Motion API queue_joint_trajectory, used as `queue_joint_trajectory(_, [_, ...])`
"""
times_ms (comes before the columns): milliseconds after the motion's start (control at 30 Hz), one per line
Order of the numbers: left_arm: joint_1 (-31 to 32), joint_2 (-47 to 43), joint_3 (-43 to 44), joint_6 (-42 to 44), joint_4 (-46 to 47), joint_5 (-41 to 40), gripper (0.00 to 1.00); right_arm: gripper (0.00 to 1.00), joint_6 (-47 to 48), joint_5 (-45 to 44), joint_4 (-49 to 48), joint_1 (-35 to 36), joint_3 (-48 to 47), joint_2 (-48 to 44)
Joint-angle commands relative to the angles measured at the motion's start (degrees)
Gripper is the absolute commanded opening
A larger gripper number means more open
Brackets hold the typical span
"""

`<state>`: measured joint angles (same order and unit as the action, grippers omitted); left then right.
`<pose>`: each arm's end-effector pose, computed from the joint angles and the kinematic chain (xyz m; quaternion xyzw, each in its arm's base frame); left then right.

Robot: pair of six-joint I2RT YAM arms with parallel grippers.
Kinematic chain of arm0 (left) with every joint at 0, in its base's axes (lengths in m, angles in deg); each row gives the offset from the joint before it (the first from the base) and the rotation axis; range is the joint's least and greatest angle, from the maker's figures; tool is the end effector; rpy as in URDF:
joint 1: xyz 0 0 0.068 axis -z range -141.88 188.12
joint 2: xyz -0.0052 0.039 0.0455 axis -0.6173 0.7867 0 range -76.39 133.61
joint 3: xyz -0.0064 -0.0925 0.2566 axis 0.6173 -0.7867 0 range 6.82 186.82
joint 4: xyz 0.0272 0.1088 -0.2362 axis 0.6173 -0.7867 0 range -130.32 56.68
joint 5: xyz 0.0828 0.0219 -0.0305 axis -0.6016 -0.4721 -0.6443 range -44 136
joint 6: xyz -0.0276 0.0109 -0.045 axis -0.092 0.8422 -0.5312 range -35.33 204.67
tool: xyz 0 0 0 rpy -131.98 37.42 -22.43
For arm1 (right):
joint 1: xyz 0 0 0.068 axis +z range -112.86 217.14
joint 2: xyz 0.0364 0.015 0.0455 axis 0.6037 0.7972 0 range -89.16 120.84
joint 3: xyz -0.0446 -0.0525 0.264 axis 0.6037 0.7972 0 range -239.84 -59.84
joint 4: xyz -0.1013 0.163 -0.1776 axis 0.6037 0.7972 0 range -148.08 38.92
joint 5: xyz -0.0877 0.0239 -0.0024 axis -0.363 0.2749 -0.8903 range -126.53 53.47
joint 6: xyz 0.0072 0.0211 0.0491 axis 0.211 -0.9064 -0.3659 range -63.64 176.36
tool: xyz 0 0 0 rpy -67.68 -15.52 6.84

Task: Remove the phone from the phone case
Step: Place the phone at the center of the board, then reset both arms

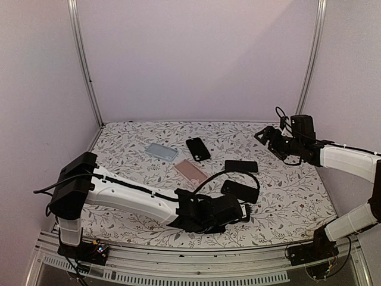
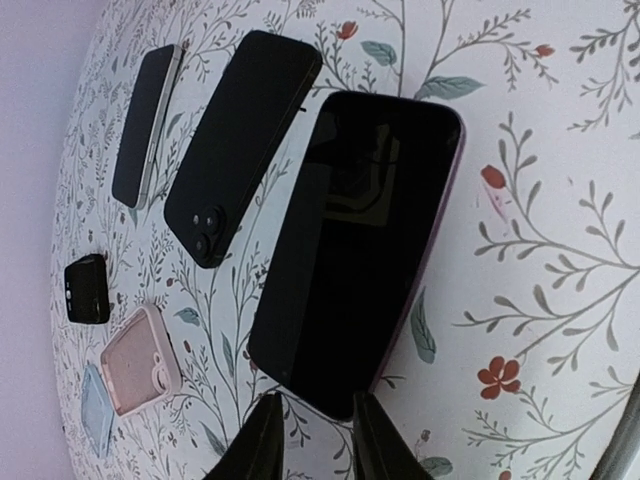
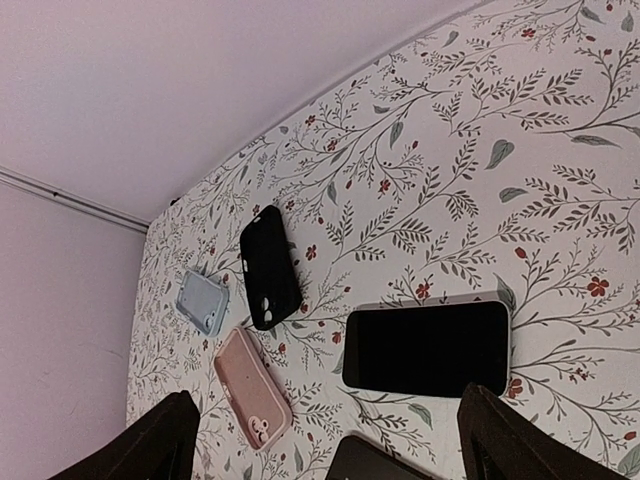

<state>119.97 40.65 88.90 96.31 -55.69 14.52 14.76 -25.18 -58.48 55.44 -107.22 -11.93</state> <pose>0.0796 -0.4246 0.1696 0.6204 0.6885 0.0573 0.3712 0.2815 0.1005 0.2475 0.1247 0.8518 0.3244 0.3920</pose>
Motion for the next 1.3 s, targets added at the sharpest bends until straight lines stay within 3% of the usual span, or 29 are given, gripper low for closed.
queue_joint_trajectory(0, [-0.4,-2.89,-1.05,-4.17,-1.8,3.41,0.26,0.93,-0.5,1.36,-0.72,-0.27,0.51,-0.22])
queue_joint_trajectory(167, [-3.51,-6.58,-2.1,-8.16,-1.58,5.43,0.27,0.94,-0.26,1.52,-0.65,-0.24,0.62,-0.08])
queue_joint_trajectory(333, [-6.67,-10.72,-3.59,-11.45,-0.65,6.23,0.36,0.98,1.39,1.03,-0.1,-0.22,0.53,-0.31])
queue_joint_trajectory(633, [-13.35,-20.21,-9.94,-18.3,3.04,10.08,0.98,0.99,6.26,-6.23,2.84,-0.2,0.74,-3.32])
queue_joint_trajectory(933, [-21.23,-32.1,-20.71,-25.54,8.69,11.5,0.99,0.99,13.3,-18.43,-3.43,-0.17,7.19,-10.98])
queue_joint_trajectory(1267, [-37.54,-43.83,-30.4,-37.79,9.13,10.45,0.99,0.99,25.64,-30.56,-13.92,-0.9,15.04,-13.0])
